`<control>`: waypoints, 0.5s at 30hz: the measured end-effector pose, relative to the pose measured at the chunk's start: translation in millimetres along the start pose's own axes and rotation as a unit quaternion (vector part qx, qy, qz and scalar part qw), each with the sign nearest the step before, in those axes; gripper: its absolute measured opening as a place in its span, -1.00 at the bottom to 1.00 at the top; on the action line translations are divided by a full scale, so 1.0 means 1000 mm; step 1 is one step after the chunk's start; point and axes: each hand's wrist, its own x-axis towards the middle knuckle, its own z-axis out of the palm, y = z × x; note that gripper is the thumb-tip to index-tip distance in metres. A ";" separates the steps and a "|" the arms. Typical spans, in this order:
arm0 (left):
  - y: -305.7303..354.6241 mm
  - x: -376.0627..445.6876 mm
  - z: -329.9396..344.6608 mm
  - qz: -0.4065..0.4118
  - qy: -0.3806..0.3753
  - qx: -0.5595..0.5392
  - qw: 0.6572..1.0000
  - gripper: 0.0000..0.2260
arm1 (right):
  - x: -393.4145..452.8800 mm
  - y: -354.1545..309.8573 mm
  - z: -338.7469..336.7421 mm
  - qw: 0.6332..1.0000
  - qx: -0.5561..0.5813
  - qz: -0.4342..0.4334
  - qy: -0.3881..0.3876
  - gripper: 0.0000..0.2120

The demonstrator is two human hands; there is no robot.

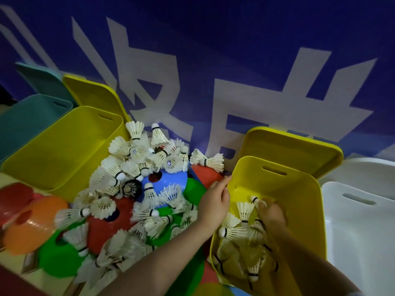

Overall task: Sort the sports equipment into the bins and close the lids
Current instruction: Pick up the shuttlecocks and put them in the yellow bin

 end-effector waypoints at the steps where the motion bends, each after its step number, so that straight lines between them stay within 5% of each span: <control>1: 0.001 0.000 0.001 -0.004 -0.002 0.000 1.000 -0.64 | -0.001 -0.001 -0.003 1.000 0.000 0.006 -0.002 -0.51; 15: -0.001 -0.008 -0.036 -0.016 -0.046 0.052 0.997 -0.60 | -0.159 -0.099 -0.079 0.973 0.139 -0.107 0.153 -0.50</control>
